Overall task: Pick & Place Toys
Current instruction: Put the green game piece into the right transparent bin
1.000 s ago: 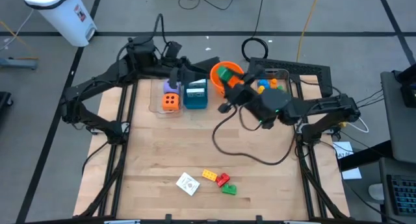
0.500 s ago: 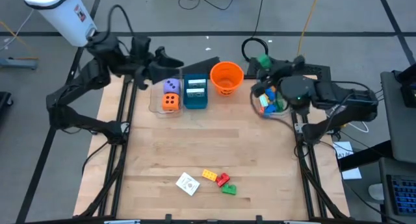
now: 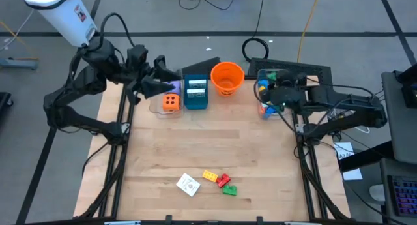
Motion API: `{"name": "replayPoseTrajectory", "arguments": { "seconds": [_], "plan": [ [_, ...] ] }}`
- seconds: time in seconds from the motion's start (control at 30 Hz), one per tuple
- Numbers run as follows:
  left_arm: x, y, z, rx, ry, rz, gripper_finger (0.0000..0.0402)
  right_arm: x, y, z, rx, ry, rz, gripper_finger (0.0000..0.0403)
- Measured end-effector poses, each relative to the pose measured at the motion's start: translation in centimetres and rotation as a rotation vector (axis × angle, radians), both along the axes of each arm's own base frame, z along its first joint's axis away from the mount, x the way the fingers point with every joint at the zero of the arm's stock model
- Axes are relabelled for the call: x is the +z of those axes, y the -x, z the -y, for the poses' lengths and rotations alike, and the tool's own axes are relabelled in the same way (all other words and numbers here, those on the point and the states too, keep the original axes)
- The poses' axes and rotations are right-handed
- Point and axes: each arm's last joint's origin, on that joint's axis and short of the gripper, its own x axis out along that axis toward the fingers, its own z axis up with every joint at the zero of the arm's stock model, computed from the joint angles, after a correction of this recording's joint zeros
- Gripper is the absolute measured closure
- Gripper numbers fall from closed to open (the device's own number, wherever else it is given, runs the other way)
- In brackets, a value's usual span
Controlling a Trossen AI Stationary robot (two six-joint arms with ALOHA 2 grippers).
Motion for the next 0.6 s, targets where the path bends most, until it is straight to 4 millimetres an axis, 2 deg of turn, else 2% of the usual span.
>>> {"name": "replayPoseTrajectory", "arguments": {
  "seconds": [0.3, 0.6],
  "plan": [
    [0.0, -0.4, 1.7, -0.061, -0.027, 0.008, 0.0167, -7.2, 1.5, 1.8, -0.067, -0.204, -0.031, 0.0259],
    [0.0, -0.5, 2.6, -0.077, -0.037, 0.013, 0.0167, -12.8, 2.0, 4.1, -0.090, -0.347, 0.044, 0.0262]
  ]
}}
